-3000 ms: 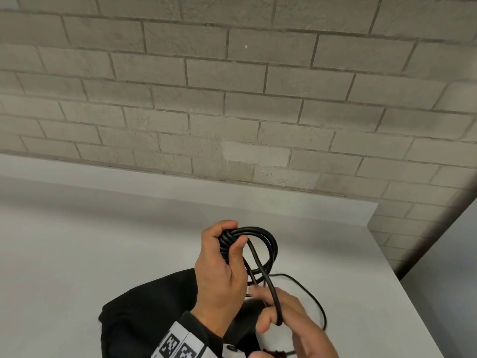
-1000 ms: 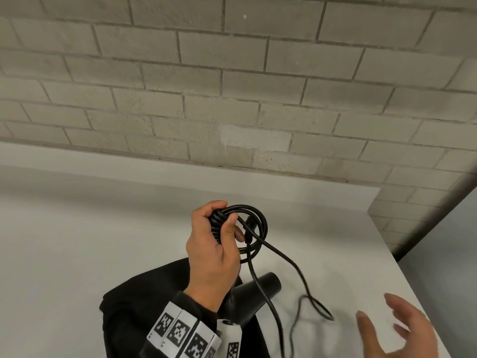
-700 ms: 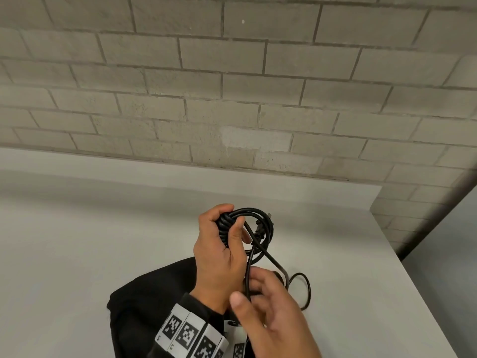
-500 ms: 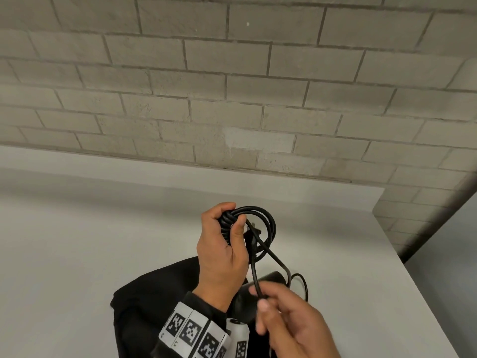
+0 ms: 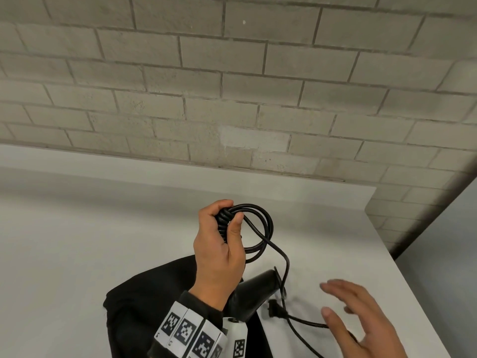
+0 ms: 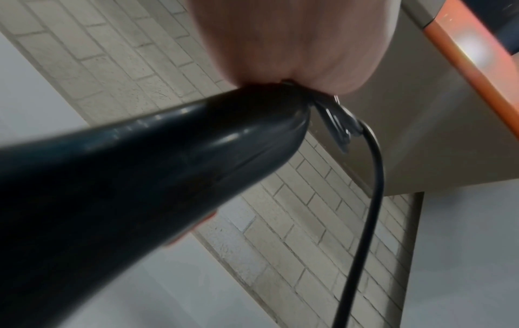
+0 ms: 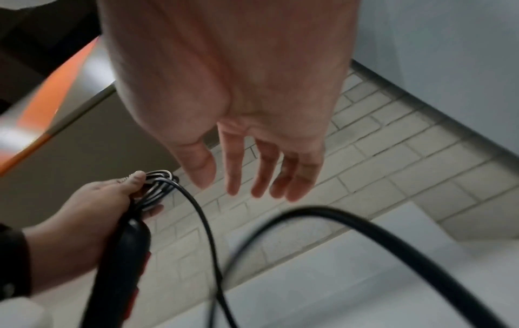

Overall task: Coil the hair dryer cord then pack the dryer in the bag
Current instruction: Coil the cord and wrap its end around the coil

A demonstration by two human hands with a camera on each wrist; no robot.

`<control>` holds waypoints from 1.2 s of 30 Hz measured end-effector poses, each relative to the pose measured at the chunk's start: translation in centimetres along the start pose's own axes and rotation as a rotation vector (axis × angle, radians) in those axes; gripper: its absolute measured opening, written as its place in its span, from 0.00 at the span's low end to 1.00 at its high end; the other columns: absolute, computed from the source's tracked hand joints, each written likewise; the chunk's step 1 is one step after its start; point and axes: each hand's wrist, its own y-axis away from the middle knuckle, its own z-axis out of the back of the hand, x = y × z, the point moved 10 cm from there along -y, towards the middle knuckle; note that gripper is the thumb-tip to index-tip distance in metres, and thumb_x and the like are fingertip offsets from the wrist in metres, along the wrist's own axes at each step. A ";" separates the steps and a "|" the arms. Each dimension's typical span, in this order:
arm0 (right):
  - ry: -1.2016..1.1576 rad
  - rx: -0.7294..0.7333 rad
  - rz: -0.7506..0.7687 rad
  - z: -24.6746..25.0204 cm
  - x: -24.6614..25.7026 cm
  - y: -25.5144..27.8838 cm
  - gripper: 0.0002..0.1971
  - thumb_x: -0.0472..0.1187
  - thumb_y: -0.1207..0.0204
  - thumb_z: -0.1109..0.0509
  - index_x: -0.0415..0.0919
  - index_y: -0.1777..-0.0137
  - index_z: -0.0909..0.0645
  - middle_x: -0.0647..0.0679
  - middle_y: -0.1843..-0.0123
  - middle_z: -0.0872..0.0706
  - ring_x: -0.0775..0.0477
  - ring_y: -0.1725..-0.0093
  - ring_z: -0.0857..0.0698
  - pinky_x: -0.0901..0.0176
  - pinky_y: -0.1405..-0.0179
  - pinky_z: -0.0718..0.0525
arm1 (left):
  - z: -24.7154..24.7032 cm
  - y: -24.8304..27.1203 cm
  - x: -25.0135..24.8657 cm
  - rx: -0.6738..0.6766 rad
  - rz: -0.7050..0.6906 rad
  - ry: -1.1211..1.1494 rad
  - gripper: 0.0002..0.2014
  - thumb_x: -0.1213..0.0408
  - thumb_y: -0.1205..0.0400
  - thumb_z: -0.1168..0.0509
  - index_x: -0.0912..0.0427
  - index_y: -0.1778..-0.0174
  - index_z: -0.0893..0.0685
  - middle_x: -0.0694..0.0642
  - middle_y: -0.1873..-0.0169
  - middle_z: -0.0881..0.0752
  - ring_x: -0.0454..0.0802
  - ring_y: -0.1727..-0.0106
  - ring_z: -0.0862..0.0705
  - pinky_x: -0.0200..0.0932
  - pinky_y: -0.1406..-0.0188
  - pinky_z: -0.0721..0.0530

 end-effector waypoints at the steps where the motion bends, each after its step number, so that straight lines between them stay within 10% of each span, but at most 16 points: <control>1: -0.043 -0.056 -0.013 0.1 0.5 -0.4 0.17 0.50 0.31 0.28 0.67 0.43 0.18 0.65 0.41 0.17 0.60 0.39 0.19 0.72 0.45 0.21 | -0.1 0.1 -0.1 0.004 -0.002 0.003 0.14 0.65 0.18 0.37 0.43 0.42 0.29 0.41 0.56 0.17 0.32 0.57 0.16 0.22 0.58 0.21; 6: -0.137 0.010 -0.015 -1.9 5.6 -3.0 0.20 0.54 0.25 0.28 0.65 0.34 0.26 0.69 0.31 0.24 0.69 0.29 0.27 0.85 0.39 0.32 | -0.3 0.4 -0.4 0.038 -0.028 0.032 0.11 0.59 0.17 0.39 0.54 0.40 0.28 0.41 0.56 0.17 0.31 0.55 0.16 0.21 0.57 0.22; 10: -0.149 0.280 -0.026 -5.1 8.0 -4.0 0.20 0.57 0.25 0.33 0.68 0.36 0.36 0.65 0.46 0.16 0.69 0.44 0.19 0.80 0.53 0.23 | -0.4 0.5 -0.5 0.051 -0.028 0.026 0.11 0.57 0.17 0.40 0.52 0.39 0.28 0.42 0.55 0.17 0.32 0.54 0.15 0.21 0.57 0.22; 20: 0.063 0.028 0.485 -1.1 14.0 -7.0 0.09 0.43 0.19 0.33 0.45 0.42 0.16 0.53 0.57 0.21 0.53 0.58 0.19 0.58 0.61 0.18 | -0.5 0.7 -0.3 0.040 0.005 0.072 0.12 0.56 0.17 0.39 0.51 0.38 0.25 0.42 0.52 0.15 0.39 0.52 0.14 0.26 0.54 0.20; 28: -0.124 0.115 0.521 0.1 16.7 -10.9 0.06 0.39 0.22 0.28 0.44 0.49 0.11 0.55 0.61 0.19 0.64 0.61 0.21 0.80 0.60 0.28 | -1.2 1.1 -1.5 0.113 -0.045 0.130 0.15 0.50 0.17 0.36 0.51 0.37 0.24 0.44 0.49 0.14 0.43 0.49 0.12 0.31 0.50 0.17; 36: -0.282 0.206 0.420 -1.3 16.5 -12.3 0.05 0.39 0.24 0.25 0.49 0.53 0.09 0.54 0.61 0.18 0.57 0.67 0.21 0.74 0.65 0.26 | -1.5 0.9 -2.9 0.113 -0.127 0.120 0.15 0.51 0.21 0.29 0.52 0.42 0.20 0.40 0.54 0.13 0.43 0.55 0.12 0.41 0.57 0.13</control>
